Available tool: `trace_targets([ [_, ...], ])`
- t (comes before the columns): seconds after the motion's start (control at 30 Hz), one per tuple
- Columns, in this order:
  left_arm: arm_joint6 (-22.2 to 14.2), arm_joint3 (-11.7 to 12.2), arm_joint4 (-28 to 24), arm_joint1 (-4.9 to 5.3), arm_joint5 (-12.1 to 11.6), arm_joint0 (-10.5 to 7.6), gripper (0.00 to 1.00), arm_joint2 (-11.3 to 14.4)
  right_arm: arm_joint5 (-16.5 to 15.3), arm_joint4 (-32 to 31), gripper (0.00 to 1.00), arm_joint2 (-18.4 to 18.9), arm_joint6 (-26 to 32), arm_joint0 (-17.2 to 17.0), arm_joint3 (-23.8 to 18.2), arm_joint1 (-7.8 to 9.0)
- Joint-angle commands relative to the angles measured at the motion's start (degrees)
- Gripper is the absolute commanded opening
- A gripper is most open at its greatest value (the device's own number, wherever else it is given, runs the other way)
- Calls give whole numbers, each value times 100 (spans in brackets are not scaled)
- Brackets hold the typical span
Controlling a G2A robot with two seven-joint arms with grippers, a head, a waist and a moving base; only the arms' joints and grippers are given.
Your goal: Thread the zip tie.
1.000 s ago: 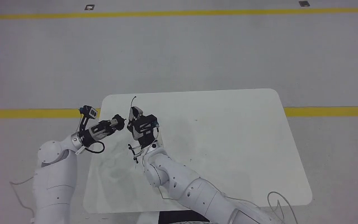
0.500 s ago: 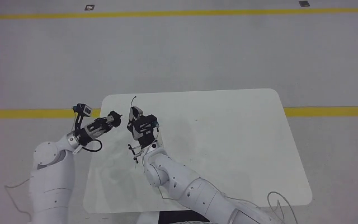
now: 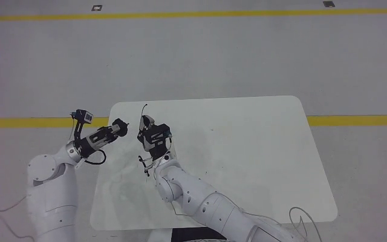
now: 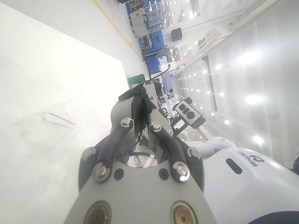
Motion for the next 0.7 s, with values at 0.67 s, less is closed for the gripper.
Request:
trace_targets([
  [0.67,-11,6,10,-17,0,-6,0,-11,-518,-273,0,-63,-217,62,-24,-67],
])
